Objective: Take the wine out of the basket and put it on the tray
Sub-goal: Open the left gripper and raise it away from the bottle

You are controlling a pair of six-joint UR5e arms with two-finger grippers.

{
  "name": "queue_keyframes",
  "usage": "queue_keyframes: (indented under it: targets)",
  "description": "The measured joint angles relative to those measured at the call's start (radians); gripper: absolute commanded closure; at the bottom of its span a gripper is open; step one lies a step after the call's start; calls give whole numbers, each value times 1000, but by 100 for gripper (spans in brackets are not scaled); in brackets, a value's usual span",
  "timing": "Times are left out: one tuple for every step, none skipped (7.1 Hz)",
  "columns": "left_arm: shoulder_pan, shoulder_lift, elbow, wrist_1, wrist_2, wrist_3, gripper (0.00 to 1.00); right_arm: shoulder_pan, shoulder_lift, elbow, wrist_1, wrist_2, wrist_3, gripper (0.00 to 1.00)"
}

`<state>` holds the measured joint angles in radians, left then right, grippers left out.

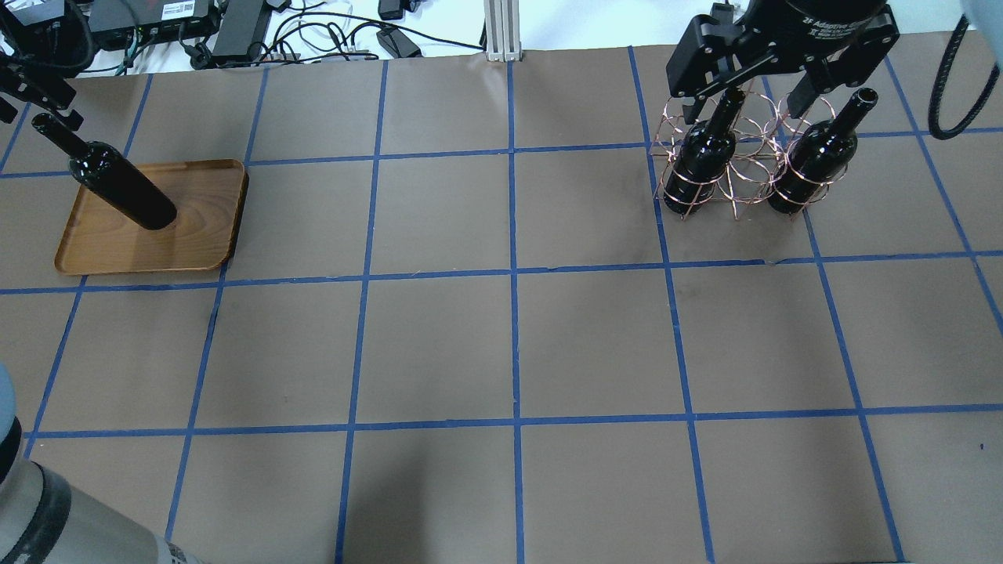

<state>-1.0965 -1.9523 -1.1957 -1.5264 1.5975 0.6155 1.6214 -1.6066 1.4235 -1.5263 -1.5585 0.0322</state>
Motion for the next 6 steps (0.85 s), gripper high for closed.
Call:
queue_keyframes:
  targets:
    - [-31, 57, -35, -12, -2, -78, 0, 0, 0, 0, 0, 0, 0, 0]
    - [-78, 120, -82, -17, -8, -166, 0, 0, 0, 0, 0, 0, 0, 0]
    - [-137, 173, -128, -18, -12, -241, 0, 0, 0, 0, 0, 0, 0, 0]
    - [-209, 222, -172, -16, -11, -314, 0, 0, 0, 0, 0, 0, 0, 0]
    - [-281, 268, -206, -10, -12, -382, 0, 0, 0, 0, 0, 0, 0, 0]
    - [-353, 307, -232, -7, -18, -446, 0, 0, 0, 0, 0, 0, 0, 0]
